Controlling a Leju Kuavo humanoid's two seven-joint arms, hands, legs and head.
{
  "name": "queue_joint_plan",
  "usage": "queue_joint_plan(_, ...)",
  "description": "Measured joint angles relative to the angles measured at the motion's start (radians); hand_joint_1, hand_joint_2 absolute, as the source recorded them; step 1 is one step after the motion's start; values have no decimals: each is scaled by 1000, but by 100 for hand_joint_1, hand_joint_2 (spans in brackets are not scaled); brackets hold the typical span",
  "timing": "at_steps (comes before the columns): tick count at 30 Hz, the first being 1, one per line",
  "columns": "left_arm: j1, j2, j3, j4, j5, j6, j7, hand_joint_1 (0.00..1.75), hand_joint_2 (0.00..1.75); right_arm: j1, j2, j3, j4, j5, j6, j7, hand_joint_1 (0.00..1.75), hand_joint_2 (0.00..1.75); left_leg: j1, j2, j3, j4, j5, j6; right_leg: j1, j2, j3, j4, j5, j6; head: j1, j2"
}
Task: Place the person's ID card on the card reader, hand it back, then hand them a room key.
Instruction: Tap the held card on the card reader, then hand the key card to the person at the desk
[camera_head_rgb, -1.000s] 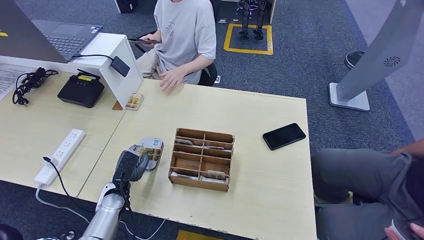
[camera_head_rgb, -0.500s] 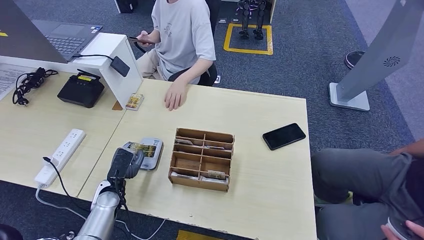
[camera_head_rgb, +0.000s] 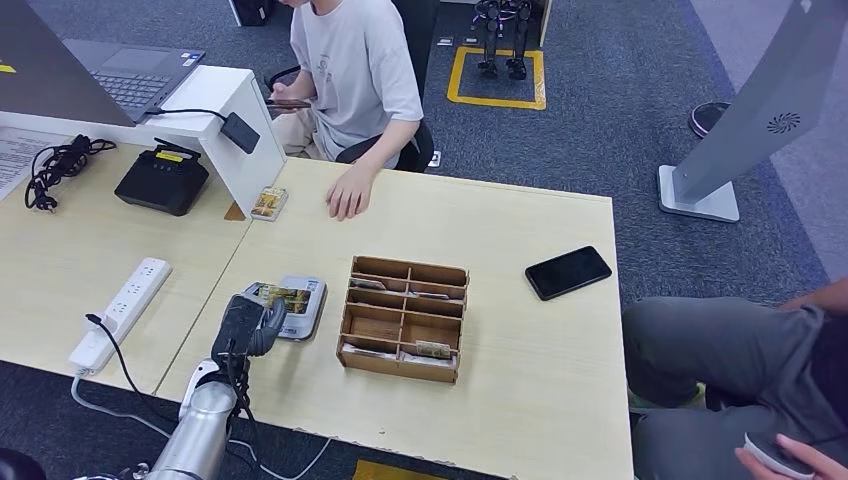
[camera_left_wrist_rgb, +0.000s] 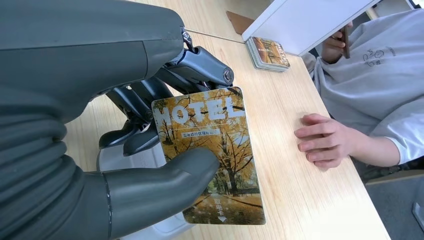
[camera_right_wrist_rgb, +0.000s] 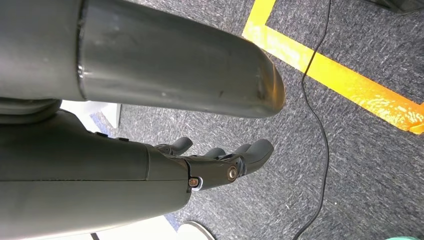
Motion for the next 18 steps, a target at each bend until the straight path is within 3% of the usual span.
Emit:
queue_joint_plan(11, 0, -6, -2, 10, -146, 84, 10, 175, 175, 0, 0, 1, 0, 0, 0, 3, 0, 0, 0, 0, 0, 0, 0, 0, 0, 0, 0, 0, 0, 0, 0, 0)
queue_joint_plan(18, -14, -7, -10, 70, -309, 229, 9, 175, 175, 0, 0, 8, 0, 0, -1, 4, 0, 0, 0, 0, 0, 0, 0, 0, 0, 0, 0, 0, 0, 0, 0, 0)
